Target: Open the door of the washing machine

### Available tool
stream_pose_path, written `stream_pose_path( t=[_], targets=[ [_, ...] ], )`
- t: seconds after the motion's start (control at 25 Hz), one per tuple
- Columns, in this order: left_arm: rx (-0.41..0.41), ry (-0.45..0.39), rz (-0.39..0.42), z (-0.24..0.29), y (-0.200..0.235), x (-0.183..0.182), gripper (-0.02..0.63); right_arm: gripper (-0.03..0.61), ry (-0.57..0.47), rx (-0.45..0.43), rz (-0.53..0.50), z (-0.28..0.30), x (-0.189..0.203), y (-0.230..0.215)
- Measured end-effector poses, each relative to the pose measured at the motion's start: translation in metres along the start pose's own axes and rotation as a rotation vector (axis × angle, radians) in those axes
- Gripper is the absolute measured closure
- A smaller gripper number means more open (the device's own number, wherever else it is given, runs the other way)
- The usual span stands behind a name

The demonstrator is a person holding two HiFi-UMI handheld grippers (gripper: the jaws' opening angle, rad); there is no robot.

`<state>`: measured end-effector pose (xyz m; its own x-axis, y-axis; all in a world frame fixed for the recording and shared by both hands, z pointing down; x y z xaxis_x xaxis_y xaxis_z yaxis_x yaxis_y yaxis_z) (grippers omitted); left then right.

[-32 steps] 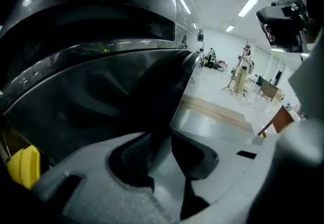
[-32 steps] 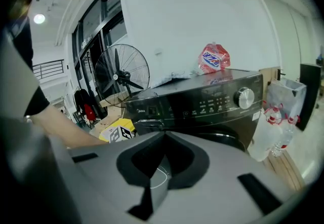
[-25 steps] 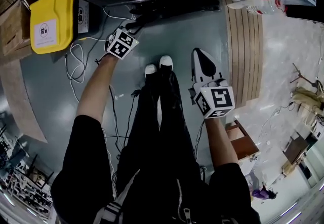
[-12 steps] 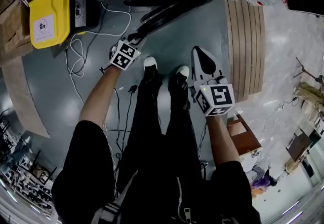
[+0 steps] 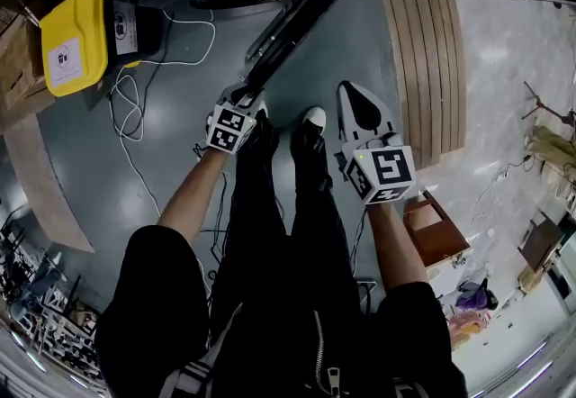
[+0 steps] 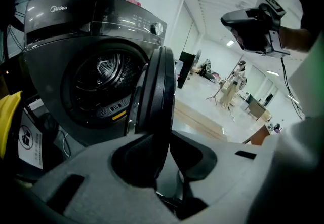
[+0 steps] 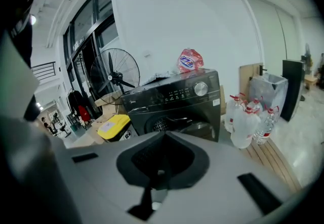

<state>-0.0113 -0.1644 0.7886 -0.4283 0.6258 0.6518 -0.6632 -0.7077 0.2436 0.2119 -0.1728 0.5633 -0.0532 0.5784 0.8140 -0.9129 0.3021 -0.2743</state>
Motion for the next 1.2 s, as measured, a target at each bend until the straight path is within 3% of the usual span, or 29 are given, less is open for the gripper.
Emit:
stream_pose_path(
  t=[0.24,0.48,0.8,1.2],
  targets=[
    [0.016,-0.017,-0.067,0.017,-0.06,0.004,0.517,0.575,-0.013,0.033,0.016,-0.025,0.006,-0.018],
    [0.115,0.004,-0.044,0.042,-0.117,0.001,0.512,0.575,-0.023,0.073,0.031,-0.047,0.009,-0.037],
    [0.355,0.063,0.015,0.07,-0.189,-0.015,0.474,0.575,-0.037,0.126,0.033,-0.077,0.006,-0.06],
    [0.26,-0.02,-0.021,0.043,-0.172,-0.053,0.522,0.575,-0.08,0.129,0.025,-0.092,-0.02,-0.063]
  ],
)
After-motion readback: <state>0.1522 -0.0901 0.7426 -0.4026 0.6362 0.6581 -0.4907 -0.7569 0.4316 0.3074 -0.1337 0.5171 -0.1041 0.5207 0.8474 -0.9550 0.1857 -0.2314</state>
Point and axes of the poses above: the fingertips, and each gripper's own axes: z forward along the fingers, y to its left, x out of its underside, the point moved 6 cm from there along -z, backward along the fingers
